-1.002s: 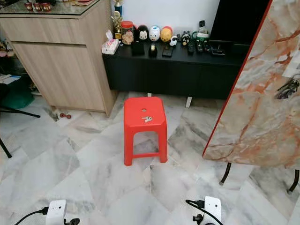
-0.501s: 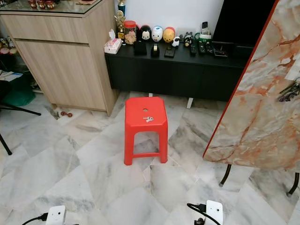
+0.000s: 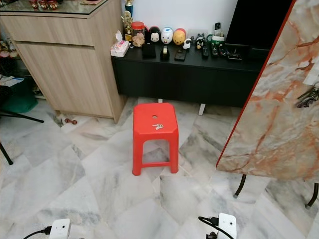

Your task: Hang keys on a hook

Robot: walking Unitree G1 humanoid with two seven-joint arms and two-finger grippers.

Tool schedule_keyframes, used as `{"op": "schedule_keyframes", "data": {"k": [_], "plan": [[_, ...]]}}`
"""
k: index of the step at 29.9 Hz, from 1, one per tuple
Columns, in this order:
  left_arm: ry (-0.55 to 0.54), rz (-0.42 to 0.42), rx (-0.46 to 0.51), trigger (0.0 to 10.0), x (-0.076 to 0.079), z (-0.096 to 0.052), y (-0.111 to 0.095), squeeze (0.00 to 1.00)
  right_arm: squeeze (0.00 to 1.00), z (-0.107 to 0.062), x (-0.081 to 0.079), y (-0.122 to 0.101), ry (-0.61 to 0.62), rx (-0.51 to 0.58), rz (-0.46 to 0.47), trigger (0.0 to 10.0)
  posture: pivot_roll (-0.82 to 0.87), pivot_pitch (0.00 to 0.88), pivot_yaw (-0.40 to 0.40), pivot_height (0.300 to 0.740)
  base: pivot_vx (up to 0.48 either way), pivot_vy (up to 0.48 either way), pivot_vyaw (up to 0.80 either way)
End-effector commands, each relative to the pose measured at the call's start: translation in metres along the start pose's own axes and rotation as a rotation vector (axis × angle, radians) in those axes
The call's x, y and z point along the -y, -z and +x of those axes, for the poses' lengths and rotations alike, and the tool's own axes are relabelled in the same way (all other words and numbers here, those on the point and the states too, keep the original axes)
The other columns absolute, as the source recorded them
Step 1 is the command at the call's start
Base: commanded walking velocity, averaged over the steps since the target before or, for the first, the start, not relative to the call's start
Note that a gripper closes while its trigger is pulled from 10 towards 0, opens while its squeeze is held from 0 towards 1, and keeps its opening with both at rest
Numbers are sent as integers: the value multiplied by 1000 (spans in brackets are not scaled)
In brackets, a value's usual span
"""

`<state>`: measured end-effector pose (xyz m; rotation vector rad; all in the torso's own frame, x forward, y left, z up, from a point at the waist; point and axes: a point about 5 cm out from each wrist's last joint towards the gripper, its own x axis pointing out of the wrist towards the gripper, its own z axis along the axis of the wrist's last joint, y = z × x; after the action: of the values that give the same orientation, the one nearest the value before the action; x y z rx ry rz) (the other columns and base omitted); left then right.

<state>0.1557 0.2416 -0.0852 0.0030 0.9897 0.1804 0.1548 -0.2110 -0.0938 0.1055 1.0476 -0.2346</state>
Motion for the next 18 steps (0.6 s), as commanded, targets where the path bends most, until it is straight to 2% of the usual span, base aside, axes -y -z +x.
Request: {"op": "schedule_keyframes", "data": {"k": [1, 18], "plan": [[-3, 2, -16, 10000, -2, -1, 5, 0, 0, 0, 0, 1, 0, 2, 1, 10000, -31, 35, -53, 740, 0, 285, 0], [-7, -6, -21, 10000, -3, -2, 9, 0, 0, -1, 1, 5, -10, -4, -20, 10000, -22, 15, -58, 740, 0, 284, 0]]}}
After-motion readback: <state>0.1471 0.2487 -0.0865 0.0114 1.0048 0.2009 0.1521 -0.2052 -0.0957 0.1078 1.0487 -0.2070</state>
